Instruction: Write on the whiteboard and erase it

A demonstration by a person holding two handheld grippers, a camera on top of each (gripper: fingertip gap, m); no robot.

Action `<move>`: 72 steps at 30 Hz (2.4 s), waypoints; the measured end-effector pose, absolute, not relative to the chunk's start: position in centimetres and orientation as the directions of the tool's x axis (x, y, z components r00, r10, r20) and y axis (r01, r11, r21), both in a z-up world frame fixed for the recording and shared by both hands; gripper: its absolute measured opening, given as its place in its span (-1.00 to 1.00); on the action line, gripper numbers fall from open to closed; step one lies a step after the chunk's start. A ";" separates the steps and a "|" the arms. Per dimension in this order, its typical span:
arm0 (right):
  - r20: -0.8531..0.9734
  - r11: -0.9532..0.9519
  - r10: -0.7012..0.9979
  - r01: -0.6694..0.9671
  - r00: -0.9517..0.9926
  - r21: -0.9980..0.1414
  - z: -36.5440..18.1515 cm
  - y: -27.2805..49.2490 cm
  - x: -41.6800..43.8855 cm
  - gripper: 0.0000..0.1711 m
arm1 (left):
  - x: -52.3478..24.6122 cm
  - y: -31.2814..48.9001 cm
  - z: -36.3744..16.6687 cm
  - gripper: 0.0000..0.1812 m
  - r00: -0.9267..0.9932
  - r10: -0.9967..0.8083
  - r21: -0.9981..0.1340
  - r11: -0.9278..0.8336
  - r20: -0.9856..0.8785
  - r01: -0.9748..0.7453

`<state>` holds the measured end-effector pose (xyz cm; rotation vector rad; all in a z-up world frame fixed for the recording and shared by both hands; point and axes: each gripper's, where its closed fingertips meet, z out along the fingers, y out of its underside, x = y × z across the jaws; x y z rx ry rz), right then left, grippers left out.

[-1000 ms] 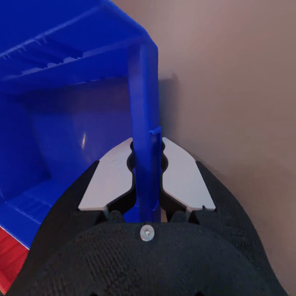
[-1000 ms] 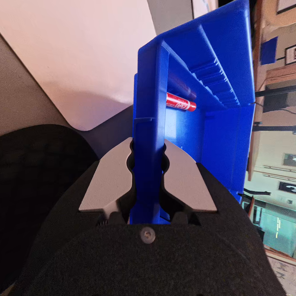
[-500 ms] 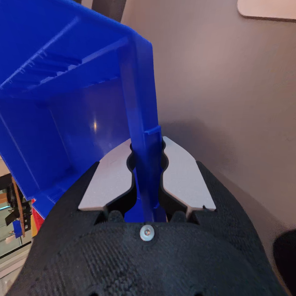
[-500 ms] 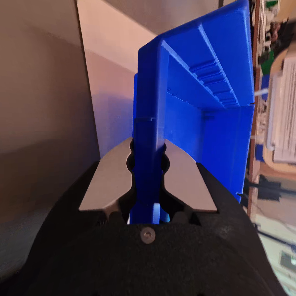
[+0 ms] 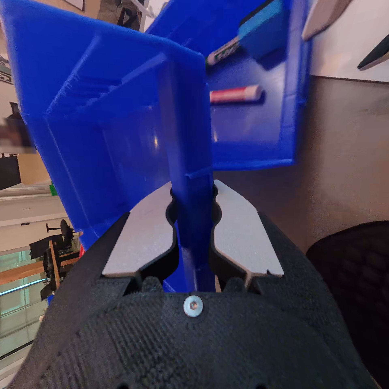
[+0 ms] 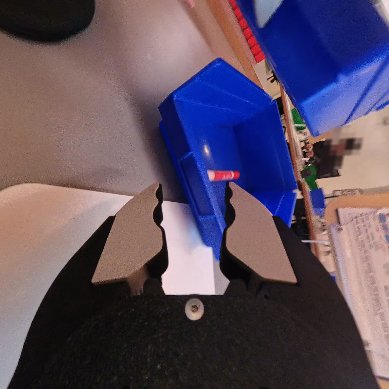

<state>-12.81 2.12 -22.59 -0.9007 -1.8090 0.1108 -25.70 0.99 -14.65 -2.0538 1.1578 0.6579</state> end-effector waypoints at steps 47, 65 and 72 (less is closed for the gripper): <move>-0.025 0.128 0.296 -0.065 0.955 -0.990 -7.2 6.8 25.8 -0.98 | -7.0 4.6 -12.4 -0.55 0.548 -0.701 -0.730 -0.056 -0.457 -0.681; -0.102 -0.214 -0.029 -0.106 0.994 -0.971 -19.3 19.2 37.3 -0.82 | -22.2 8.7 -28.0 -0.69 0.590 -0.704 -0.267 -0.527 -0.395 -0.807; 0.088 -0.193 -0.001 0.086 0.996 -0.977 -17.8 18.0 35.5 -0.42 | -25.9 7.8 -28.0 -0.69 0.632 -0.658 -0.315 -0.548 -0.409 -0.775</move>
